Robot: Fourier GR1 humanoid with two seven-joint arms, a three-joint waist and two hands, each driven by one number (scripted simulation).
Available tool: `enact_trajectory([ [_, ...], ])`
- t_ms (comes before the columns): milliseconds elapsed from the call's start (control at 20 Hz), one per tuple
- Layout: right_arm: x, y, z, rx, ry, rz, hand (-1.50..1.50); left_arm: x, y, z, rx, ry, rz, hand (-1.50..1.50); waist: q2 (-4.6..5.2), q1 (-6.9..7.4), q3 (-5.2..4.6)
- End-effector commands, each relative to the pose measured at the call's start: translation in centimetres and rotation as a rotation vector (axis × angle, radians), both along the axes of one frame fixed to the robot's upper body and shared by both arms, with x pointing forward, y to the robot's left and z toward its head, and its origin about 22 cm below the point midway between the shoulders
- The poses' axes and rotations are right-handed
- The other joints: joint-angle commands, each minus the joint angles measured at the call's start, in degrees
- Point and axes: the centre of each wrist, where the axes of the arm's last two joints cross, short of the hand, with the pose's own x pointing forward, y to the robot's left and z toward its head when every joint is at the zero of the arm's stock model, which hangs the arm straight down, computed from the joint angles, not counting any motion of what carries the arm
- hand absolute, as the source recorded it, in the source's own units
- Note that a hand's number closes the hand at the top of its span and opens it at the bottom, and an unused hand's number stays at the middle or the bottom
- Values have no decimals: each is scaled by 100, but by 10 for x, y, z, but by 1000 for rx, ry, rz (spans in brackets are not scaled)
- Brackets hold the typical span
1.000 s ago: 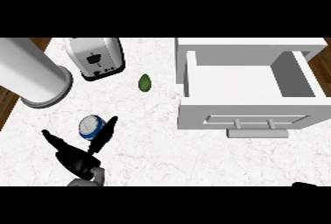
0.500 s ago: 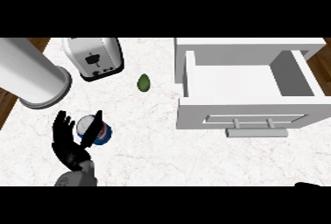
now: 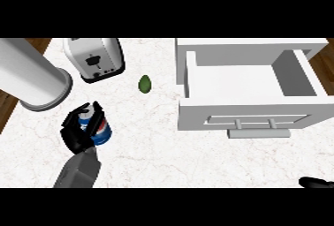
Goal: Pick up the can, place it into the drawer and close the drawer
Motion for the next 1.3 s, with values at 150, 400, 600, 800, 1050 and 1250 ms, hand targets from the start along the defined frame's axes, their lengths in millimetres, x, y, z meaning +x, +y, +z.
enact_trajectory([
  [150, 7, 6, 2, -14, -31, 44, -150, 18, -28, 5, 35, -14, -596, 150, 62, -197, -25],
  [400, 4, -4, 4, -17, -20, 1, -150, 36, -24, 11, -6, -56, -819, 150, 41, -105, -26],
  [600, -8, 0, 19, -23, -23, -12, -150, 60, -47, 31, -8, -57, -911, 150, 6, -35, -20],
  [800, 7, -8, 21, -12, -23, -42, -150, 89, -65, 76, 34, -63, -945, 150, 1, 24, -17],
  [1050, -7, 5, 2, -43, -26, -58, -150, 83, -108, 119, 67, -108, -992, 150, -26, 75, -12],
  [1250, -2, 0, 0, -21, -32, -50, -150, 105, -119, 171, 45, -115, -1013, 150, -14, 44, -13],
])
